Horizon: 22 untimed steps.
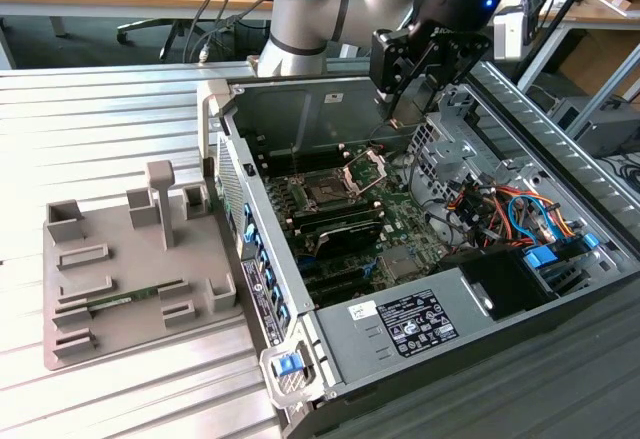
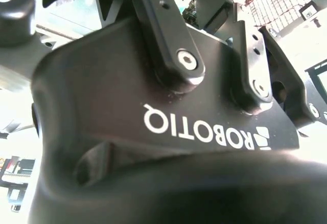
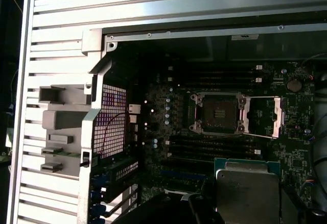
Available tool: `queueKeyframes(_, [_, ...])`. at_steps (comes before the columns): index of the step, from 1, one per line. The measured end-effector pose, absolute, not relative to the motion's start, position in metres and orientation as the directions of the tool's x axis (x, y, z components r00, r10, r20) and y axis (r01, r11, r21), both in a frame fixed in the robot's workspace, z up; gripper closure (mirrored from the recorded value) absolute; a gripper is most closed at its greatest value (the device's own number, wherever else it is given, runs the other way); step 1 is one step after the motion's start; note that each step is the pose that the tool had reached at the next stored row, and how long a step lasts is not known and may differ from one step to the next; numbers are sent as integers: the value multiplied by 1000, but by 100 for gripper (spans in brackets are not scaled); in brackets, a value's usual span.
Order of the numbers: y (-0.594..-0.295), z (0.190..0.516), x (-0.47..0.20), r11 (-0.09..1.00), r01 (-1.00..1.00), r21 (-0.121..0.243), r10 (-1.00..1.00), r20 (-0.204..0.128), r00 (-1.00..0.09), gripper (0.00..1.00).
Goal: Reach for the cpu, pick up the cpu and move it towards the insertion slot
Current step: 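Pick up the cpu and move it towards the insertion slot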
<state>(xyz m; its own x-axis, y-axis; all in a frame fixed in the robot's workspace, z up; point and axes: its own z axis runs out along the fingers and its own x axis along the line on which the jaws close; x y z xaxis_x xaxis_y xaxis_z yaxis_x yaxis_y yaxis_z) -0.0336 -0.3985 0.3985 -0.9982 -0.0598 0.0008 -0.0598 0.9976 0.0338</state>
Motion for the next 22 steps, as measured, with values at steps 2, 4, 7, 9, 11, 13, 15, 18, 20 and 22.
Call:
queueKeyframes(2, [-398, 398, -33, 998, -60, 34, -60, 1, -998, 45])
queueKeyframes(4, [-398, 398, -33, 998, -60, 34, -60, 1, -998, 45])
queueKeyframes(7, [-398, 395, -26, 998, -60, 34, -60, 1, -998, 45])
queueKeyframes(9, [-398, 395, -26, 998, -60, 34, -60, 1, -998, 45])
queueKeyframes(11, [-398, 395, -26, 998, -60, 34, -60, 1, -998, 45])
queueKeyframes(13, [-398, 395, -25, 998, -60, 34, -60, 1, -998, 45])
queueKeyframes(15, [-398, 395, -25, 998, -60, 34, -60, 1, -998, 45])
queueKeyframes(18, [-398, 394, -25, 998, -60, 34, -60, 1, -998, 45])
queueKeyframes(20, [-398, 394, -24, 998, -60, 34, -60, 1, -998, 45])
queueKeyframes(22, [-398, 394, -23, 998, -60, 34, -60, 1, -998, 45])
